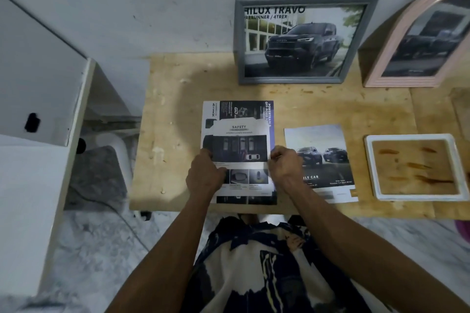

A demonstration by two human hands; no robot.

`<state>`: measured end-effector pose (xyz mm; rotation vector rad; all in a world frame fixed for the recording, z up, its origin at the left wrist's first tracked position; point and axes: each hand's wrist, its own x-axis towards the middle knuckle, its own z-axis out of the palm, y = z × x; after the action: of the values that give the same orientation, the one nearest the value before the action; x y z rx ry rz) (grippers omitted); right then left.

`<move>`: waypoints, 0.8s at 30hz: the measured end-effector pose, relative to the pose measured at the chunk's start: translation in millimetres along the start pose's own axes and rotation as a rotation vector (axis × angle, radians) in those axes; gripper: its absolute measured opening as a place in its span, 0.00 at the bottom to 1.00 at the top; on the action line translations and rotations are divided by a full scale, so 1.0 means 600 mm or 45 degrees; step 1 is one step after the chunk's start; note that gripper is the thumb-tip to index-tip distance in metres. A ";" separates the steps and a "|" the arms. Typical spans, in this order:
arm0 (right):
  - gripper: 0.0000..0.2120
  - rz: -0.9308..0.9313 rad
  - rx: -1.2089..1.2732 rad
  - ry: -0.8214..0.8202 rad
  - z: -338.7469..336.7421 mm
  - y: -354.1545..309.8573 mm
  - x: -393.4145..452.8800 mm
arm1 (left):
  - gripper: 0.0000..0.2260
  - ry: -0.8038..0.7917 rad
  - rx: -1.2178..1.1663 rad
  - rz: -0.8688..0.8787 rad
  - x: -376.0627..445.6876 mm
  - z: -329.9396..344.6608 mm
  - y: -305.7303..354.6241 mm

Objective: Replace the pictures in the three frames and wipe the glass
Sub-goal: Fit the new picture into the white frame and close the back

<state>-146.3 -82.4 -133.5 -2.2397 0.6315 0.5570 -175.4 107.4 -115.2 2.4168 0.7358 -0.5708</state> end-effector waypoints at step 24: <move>0.22 0.096 -0.187 0.188 -0.205 0.144 0.009 | 0.18 -0.310 -0.160 0.203 -0.105 0.165 0.224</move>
<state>-168.4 -227.9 -103.7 -2.4199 0.7742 0.4922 -164.7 -70.9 -107.1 2.2152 0.4578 -0.7154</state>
